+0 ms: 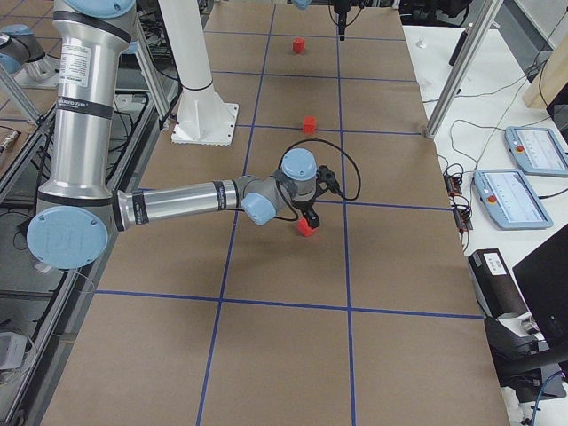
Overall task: Form red blocks into L shape at center
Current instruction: 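Retract the left arm while the right gripper grasps the far-right red cube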
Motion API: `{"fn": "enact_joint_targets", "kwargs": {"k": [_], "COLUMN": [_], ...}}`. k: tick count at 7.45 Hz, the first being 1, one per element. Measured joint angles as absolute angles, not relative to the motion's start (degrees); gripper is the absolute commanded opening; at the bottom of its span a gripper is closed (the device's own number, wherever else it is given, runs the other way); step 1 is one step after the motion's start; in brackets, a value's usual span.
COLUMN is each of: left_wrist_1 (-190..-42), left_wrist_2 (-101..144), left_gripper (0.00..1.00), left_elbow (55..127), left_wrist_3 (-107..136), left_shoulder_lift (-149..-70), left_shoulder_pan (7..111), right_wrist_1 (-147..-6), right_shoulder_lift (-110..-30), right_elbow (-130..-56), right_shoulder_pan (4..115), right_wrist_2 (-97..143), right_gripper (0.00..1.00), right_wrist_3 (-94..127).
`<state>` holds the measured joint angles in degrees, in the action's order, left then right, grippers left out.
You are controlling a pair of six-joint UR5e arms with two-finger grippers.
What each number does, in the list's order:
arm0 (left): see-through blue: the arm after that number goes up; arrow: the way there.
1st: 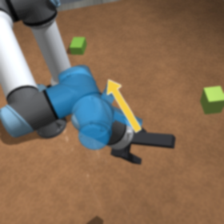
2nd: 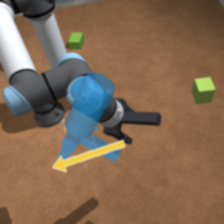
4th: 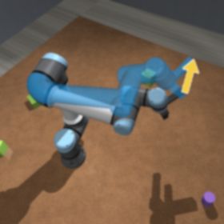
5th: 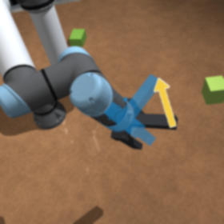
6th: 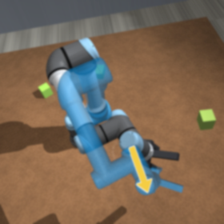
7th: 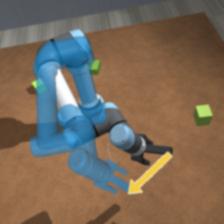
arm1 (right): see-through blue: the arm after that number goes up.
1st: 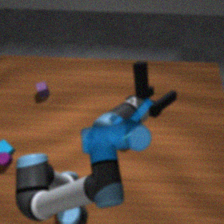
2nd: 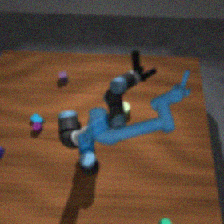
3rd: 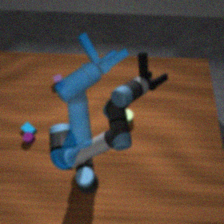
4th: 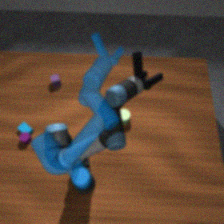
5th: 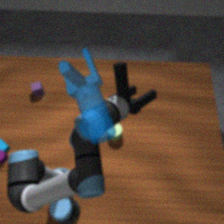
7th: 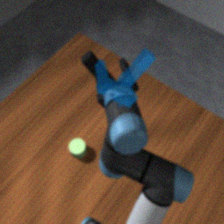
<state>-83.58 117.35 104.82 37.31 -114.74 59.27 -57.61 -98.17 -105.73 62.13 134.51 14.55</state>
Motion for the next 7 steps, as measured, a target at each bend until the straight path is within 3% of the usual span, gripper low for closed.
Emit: {"fn": "enact_joint_targets", "kwargs": {"k": [3, 7], "left_wrist_1": [-83.7, -83.7], "left_wrist_2": [117.5, 117.5], "left_gripper": [1.0, 1.0], "left_elbow": [105.1, 105.2], "left_wrist_3": [31.0, 30.1], "left_shoulder_lift": [-111.7, -110.9], "left_shoulder_pan": [61.9, 62.2], "right_wrist_1": [-57.2, -57.3], "right_shoulder_lift": [-97.0, -91.3], "right_elbow": [-105.0, -98.6], "right_shoulder_pan": [55.4, 54.4], "right_wrist_2": [126.2, 126.0], "right_gripper": [0.99, 0.99], "right_wrist_3": [14.5, 13.1]}}
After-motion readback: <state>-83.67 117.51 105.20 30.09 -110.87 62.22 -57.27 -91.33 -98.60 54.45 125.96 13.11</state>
